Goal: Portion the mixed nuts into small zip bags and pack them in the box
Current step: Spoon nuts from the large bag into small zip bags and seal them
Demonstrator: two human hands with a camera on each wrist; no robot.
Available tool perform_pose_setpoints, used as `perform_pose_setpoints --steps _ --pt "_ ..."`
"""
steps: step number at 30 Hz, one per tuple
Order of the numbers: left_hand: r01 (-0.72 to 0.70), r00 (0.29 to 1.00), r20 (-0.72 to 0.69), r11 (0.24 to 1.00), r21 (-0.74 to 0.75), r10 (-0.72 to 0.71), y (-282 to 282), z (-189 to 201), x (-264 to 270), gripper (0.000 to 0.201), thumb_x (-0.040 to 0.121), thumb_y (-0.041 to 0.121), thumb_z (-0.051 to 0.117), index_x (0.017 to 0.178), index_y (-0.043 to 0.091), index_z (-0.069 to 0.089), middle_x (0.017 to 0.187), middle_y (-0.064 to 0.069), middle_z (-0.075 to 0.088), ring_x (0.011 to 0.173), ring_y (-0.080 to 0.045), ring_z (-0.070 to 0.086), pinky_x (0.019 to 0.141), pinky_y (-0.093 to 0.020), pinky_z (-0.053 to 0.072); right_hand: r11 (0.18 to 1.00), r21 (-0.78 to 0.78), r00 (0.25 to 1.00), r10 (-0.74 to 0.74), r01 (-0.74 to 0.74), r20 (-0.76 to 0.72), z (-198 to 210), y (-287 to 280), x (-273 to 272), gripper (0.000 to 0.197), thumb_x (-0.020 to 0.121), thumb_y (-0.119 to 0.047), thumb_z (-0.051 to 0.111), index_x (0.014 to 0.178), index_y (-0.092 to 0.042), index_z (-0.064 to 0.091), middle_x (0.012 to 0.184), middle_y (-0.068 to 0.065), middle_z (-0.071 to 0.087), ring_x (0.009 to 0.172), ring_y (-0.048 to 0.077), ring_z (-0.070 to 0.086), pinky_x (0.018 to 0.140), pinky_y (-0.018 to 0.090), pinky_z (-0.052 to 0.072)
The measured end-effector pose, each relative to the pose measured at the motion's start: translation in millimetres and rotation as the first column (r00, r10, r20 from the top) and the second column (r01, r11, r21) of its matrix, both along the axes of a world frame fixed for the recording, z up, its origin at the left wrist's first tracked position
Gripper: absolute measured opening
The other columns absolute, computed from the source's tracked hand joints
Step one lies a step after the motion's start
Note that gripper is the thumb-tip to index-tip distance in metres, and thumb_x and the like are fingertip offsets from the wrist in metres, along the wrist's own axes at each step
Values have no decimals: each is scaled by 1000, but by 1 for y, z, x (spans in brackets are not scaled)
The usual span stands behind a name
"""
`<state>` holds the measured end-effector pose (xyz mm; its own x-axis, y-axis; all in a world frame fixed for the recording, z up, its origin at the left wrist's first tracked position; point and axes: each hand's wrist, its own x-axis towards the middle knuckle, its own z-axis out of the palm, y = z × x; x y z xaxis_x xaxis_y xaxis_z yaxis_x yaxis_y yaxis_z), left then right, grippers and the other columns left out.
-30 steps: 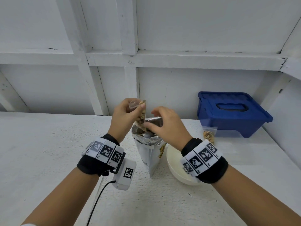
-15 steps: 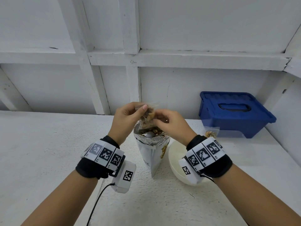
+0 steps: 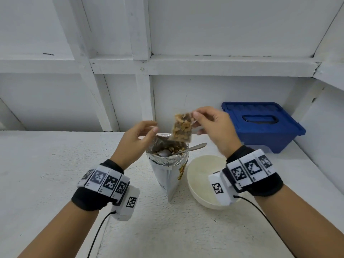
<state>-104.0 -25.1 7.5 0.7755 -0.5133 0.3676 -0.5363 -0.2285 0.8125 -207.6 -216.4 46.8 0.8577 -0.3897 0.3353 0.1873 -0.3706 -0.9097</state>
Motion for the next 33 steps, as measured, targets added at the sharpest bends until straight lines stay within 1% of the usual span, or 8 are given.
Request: perform_pose_setpoints --steps 4,8,12,16,22,25,29,33 --pt "-155 988 20 973 169 154 24 -38 14 24 92 26 53 115 19 58 98 5 62 88 -2 57 76 -14 39 987 23 986 -159 158 58 7 -48 -19 14 92 -12 52 88 -21 62 84 -3 64 73 5 62 61 18 54" --pt "-130 987 -24 873 470 160 42 -84 30 28 94 25 50 119 12 57 110 -6 62 95 -17 56 81 -24 40 929 -28 929 -369 370 37 -18 -101 -36 11 94 -11 50 97 -11 60 79 -7 61 67 -1 62 54 12 51" --pt "-65 986 -57 681 729 156 54 -126 51 37 94 34 48 127 17 53 131 -8 51 118 -23 49 100 -35 38 862 -114 859 -504 494 -88 -64 -146 -49 11 94 -12 50 94 -12 60 84 5 64 80 21 63 59 17 54" --pt "-35 980 -96 625 780 175 62 -149 61 48 92 38 52 135 18 45 142 -7 41 130 -24 38 108 -40 32 849 -184 801 -528 495 -283 -109 -160 -51 21 92 -10 52 76 -22 58 87 12 64 90 34 63 80 51 53" --pt "-7 971 -133 585 811 197 63 -161 64 63 88 45 56 141 18 35 153 -9 22 140 -25 23 113 -43 24 874 -159 746 -476 459 -466 -141 -154 -41 26 94 -7 48 73 -21 55 92 14 65 85 28 63 81 46 52" --pt "-1 971 -129 546 838 200 63 -164 65 74 85 51 57 145 19 28 155 -6 14 142 -23 16 114 -43 21 869 -164 720 -482 467 -499 -153 -162 -38 11 91 -10 54 93 -9 65 99 18 67 95 33 63 88 51 50" --pt "-12 971 -121 554 832 204 63 -166 64 75 85 51 58 145 19 27 156 -6 14 142 -22 15 114 -42 21 869 -159 693 -474 469 -544 -155 -163 -37 34 86 -17 63 117 -3 59 109 20 65 104 34 61 94 50 47" --pt "-12 971 -123 555 832 205 64 -166 64 76 84 51 58 145 19 26 156 -6 14 142 -23 16 114 -43 21 860 -272 679 -508 431 -530 -136 -145 -48 51 89 -20 61 134 -2 44 125 18 57 117 31 52 100 38 39"
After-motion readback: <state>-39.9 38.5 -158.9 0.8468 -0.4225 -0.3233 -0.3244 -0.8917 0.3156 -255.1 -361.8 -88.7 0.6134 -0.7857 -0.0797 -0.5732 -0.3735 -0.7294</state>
